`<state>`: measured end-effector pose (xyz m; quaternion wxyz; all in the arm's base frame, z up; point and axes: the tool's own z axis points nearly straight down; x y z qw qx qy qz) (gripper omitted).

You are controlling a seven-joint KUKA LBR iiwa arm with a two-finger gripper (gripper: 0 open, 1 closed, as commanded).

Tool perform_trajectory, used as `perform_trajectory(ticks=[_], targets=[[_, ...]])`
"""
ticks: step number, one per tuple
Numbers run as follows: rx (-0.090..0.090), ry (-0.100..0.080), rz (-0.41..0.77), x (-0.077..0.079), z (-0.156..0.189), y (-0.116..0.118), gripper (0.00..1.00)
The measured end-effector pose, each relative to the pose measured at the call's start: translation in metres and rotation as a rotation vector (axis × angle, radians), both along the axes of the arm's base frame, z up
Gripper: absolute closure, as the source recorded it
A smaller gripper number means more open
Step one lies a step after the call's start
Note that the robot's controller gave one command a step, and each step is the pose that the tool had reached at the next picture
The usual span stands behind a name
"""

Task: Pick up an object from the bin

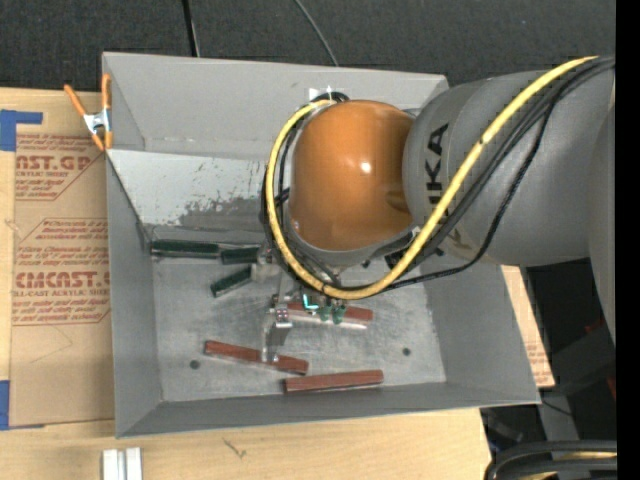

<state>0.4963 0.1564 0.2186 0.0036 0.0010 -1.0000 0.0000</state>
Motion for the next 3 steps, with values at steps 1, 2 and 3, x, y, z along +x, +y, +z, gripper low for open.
perform_trajectory(ticks=[1,2,3], targets=[[0.001,-0.008,-0.001,0.002,0.004,-0.001,0.0],[0.002,-0.014,0.059,-0.001,-0.036,-0.004,0.0],[0.004,-0.013,0.143,-0.006,-0.145,-0.01,1.0]])
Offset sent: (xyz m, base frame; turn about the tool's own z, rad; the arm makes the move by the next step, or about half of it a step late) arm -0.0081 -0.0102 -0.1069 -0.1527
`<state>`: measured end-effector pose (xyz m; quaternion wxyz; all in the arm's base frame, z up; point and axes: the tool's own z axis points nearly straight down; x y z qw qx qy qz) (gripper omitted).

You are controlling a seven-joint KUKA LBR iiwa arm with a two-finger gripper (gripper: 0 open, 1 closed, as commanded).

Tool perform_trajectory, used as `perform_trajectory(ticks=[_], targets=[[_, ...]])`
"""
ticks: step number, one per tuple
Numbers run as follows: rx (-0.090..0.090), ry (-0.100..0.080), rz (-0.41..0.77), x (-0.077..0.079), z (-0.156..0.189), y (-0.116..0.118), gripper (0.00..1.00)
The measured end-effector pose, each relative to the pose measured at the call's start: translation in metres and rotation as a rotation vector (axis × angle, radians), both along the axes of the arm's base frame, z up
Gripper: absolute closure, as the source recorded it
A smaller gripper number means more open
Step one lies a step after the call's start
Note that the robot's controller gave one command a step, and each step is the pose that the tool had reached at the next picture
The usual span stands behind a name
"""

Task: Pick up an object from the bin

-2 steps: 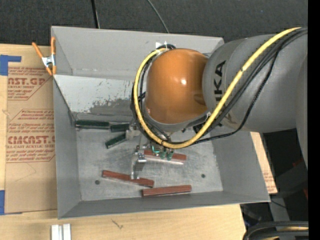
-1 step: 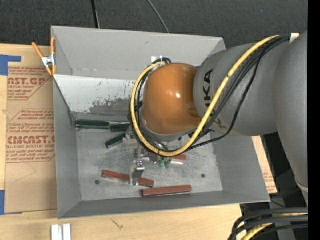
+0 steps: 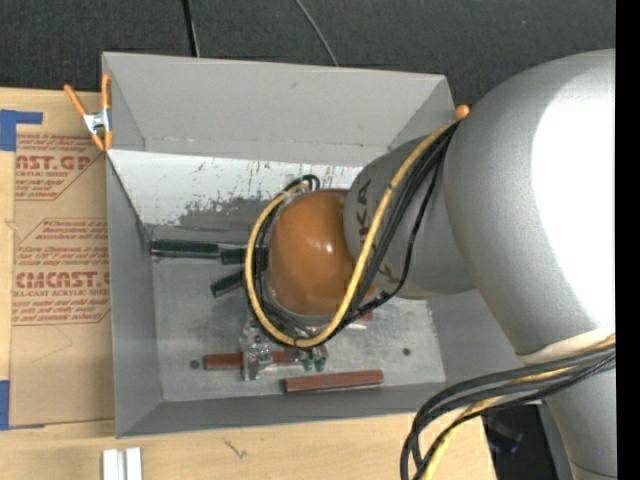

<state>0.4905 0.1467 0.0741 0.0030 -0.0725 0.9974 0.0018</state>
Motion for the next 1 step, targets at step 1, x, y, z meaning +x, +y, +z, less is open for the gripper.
perform_trajectory(ticks=[1], targets=[[0.0,0.0,0.0,0.0,0.0,-0.0001,1.0]])
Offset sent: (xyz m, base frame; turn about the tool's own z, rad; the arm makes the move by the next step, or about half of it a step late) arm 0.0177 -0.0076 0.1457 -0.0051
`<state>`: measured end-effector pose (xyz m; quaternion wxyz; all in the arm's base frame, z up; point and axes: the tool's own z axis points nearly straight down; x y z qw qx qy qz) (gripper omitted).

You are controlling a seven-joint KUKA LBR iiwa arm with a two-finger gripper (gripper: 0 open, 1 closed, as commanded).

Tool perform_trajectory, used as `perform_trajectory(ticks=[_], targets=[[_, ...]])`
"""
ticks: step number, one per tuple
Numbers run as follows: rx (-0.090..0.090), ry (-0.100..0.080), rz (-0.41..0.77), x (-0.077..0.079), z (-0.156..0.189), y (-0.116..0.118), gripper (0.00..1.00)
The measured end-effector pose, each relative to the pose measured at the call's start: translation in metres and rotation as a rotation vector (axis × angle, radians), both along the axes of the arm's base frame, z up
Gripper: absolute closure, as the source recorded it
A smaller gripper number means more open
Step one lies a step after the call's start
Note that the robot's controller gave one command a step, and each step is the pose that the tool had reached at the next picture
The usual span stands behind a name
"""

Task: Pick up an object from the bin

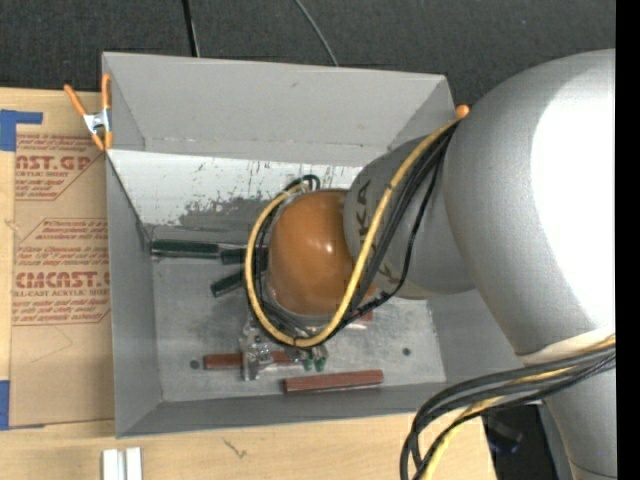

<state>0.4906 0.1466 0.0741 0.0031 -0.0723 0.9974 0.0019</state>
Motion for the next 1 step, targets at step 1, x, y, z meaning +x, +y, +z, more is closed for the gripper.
perform_trajectory(ticks=[1], targets=[[-0.004,0.005,0.006,0.0175,0.1452,-0.0072,1.0]])
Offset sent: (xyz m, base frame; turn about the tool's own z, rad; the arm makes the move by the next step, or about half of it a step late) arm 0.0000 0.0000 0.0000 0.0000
